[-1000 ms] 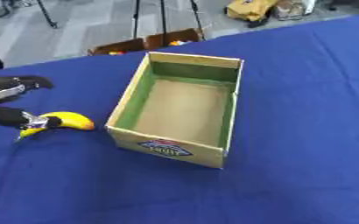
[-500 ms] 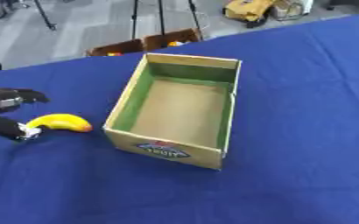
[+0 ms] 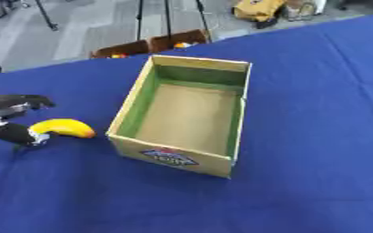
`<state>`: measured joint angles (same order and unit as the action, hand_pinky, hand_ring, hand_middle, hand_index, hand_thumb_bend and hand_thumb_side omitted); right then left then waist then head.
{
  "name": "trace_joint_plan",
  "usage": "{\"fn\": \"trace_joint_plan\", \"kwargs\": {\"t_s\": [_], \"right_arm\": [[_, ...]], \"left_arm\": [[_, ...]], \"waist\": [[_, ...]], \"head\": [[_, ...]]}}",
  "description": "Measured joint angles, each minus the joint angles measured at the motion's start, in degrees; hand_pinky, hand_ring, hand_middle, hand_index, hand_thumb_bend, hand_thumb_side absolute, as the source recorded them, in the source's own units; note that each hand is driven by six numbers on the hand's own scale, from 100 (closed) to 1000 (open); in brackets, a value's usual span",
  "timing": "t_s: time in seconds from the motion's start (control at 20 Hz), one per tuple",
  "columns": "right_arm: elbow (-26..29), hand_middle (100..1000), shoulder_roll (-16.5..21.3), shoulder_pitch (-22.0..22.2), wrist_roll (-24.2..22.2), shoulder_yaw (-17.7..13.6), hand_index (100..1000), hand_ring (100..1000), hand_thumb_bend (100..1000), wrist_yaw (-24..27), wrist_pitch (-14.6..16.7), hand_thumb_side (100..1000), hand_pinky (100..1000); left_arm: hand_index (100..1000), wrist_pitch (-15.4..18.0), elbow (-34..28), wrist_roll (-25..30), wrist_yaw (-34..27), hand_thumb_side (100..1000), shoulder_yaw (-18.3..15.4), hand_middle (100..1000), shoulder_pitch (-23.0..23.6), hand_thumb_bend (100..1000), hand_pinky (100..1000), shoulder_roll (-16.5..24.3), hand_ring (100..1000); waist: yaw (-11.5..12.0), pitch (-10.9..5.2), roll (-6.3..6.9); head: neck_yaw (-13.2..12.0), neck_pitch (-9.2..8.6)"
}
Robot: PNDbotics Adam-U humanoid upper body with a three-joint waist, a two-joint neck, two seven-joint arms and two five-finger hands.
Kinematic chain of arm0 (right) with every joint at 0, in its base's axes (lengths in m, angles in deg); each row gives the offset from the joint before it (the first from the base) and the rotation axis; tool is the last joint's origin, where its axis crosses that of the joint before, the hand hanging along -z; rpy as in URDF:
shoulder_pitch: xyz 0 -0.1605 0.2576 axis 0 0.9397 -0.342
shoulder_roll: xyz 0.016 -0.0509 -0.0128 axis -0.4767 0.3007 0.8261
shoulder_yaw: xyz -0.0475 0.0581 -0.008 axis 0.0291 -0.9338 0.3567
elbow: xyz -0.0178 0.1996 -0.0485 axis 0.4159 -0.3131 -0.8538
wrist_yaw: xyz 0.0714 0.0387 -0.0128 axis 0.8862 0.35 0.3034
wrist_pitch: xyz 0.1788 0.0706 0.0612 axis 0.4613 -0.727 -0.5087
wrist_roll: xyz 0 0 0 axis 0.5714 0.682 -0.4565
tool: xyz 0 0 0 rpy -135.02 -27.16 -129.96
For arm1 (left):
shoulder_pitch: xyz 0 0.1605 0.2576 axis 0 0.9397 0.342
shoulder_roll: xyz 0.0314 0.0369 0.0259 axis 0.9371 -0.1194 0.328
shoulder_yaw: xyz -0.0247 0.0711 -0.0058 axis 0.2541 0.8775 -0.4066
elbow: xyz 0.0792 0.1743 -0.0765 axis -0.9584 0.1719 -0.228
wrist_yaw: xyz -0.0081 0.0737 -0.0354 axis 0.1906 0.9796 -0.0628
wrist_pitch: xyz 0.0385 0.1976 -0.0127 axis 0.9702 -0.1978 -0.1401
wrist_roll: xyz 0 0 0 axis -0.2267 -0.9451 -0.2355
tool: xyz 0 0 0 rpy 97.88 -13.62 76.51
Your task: Pick up objects on the table and place them in the box.
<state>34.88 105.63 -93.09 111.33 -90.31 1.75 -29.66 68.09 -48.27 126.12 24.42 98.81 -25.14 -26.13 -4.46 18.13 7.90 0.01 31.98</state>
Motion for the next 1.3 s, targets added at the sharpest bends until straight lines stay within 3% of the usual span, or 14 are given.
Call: {"fn": "trace_joint_plan", "kwargs": {"t_s": [0.4,1.0,1.3], "right_arm": [[0.00,816,0.00,-0.03,0.08,0.00,914,844,100,0.05,0.03,1000,714],[0.00,814,0.00,-0.23,0.33,0.00,913,843,100,0.07,-0.17,1000,715],[0.00,813,0.00,-0.23,0.43,0.00,913,844,100,0.14,-0.24,1000,715]], "left_arm": [[1000,0.59,3.38,-1.24,2.02,533,-0.81,978,-0.36,257,868,-1.70,941],[965,0.83,5.26,-3.72,2.47,487,-1.11,907,-0.78,100,710,-2.83,830],[927,0.74,5.83,-4.14,2.75,449,-1.42,865,-0.97,100,656,-2.86,800]], "waist": [[-0.59,0.63,0.52],[-1.61,1.34,0.80],[-1.78,1.40,0.93]], "head": [[-0.52,-0.53],[-1.50,-1.26],[-1.66,-1.31]]}}
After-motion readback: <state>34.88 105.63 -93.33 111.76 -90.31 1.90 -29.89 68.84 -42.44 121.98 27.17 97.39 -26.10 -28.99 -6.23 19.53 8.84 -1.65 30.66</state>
